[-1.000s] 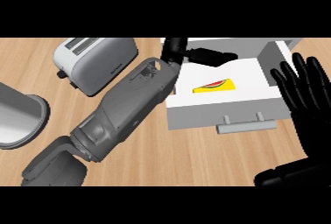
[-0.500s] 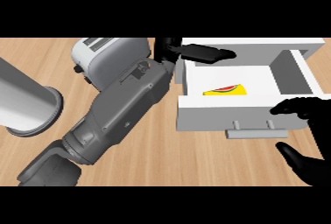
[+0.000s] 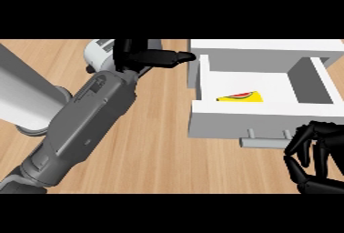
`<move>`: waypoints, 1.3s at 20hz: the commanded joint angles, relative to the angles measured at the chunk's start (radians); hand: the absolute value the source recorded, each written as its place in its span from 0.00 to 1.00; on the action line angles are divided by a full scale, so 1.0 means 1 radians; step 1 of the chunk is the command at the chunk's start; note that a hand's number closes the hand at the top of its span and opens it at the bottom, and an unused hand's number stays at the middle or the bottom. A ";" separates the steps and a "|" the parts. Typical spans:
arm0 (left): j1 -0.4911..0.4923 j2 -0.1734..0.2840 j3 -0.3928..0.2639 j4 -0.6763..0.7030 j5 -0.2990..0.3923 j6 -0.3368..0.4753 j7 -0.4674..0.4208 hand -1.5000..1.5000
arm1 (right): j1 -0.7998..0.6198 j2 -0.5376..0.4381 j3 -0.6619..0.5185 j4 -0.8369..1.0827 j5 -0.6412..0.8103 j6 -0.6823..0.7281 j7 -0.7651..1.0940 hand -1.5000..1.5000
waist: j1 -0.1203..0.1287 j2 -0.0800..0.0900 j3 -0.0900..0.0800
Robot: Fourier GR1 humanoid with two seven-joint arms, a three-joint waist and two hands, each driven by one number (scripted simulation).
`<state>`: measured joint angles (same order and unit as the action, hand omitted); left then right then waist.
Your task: Pick up the cup, place it into the drawer and close the drawer
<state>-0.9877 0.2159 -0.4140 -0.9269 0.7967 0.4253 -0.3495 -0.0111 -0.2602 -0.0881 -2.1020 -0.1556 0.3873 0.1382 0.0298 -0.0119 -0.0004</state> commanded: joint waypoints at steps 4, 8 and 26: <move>0.307 0.142 0.024 -0.318 0.000 0.011 0.035 0.00 | 0.003 -0.001 0.048 0.047 0.135 0.001 -0.010 1.00 | -0.004 0.005 0.000; 0.480 0.224 0.042 -0.471 0.019 -0.050 0.053 0.00 | -0.034 -0.014 0.063 0.099 0.240 -0.018 -0.019 1.00 | -0.002 0.006 0.000; 0.825 0.367 0.248 -0.620 0.041 -0.293 0.017 0.00 | -0.191 -0.002 0.329 0.654 0.895 -0.246 -0.354 0.00 | -0.018 0.012 0.001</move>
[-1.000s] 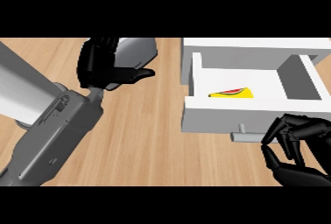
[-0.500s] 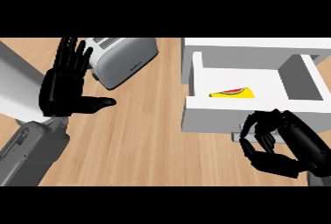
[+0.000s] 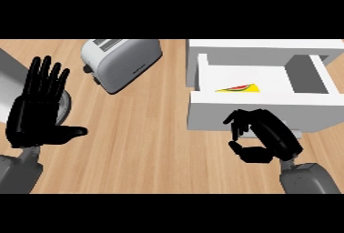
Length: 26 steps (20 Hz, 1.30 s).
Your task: Pick up the cup, place it into the drawer and close the drawer
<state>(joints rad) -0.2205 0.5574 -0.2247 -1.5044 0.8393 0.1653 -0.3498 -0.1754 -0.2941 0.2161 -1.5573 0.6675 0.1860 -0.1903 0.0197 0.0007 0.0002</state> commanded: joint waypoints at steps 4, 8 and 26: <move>0.136 0.049 0.108 -0.025 0.019 -0.148 -0.020 0.00 | -0.172 0.061 0.026 0.209 0.123 0.001 0.068 0.00 | -0.002 0.000 0.000; 0.129 0.001 0.126 -0.007 -0.009 -0.166 -0.001 0.00 | -0.264 0.050 -0.052 0.491 0.123 -0.067 -0.115 0.00 | -0.006 0.002 0.000; 0.093 -0.035 0.194 0.073 -0.044 -0.286 0.006 0.00 | -0.743 0.037 -0.244 1.263 0.132 -0.164 -0.321 0.00 | 0.040 0.023 0.002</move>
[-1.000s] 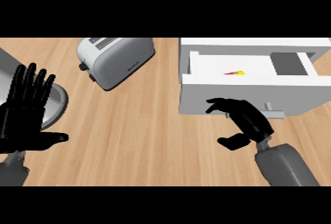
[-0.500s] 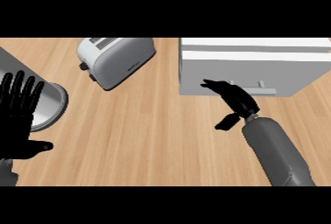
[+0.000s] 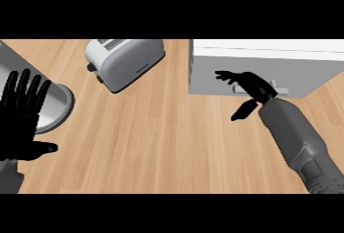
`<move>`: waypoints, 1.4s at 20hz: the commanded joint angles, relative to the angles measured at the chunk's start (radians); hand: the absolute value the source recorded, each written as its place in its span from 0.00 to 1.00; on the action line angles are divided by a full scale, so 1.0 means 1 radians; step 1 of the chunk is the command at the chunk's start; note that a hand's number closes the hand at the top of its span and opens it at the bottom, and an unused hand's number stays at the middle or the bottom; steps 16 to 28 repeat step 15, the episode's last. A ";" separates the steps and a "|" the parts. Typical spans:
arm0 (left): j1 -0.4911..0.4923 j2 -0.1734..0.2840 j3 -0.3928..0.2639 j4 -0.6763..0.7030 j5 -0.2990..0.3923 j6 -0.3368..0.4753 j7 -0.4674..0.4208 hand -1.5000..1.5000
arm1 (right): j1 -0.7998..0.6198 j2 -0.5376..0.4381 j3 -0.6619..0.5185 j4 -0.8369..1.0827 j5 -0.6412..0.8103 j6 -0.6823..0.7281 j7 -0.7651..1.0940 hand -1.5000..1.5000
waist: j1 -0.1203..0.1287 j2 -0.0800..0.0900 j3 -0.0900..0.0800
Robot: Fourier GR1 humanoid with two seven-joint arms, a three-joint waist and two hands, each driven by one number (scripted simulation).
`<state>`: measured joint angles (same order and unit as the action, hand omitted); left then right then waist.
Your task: Pick up the cup, place it into the drawer and close the drawer
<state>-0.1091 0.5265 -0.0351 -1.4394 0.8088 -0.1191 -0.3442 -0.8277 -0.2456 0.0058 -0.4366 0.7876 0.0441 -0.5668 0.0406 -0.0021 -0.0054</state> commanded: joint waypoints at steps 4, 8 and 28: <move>-0.020 -0.020 0.007 0.040 -0.013 -0.030 -0.015 0.00 | -0.069 -0.090 -0.042 0.190 0.018 -0.025 -0.047 0.00 | 0.023 0.034 0.008; 0.002 -0.028 -0.023 0.008 -0.041 -0.033 -0.020 0.00 | -0.144 -0.084 -0.072 0.220 -0.003 -0.013 0.004 0.00 | 0.056 0.041 0.009; 0.005 -0.009 0.000 0.038 -0.056 -0.065 -0.043 0.00 | -0.155 -0.107 -0.080 0.250 -0.004 -0.001 -0.023 0.00 | 0.059 0.044 0.009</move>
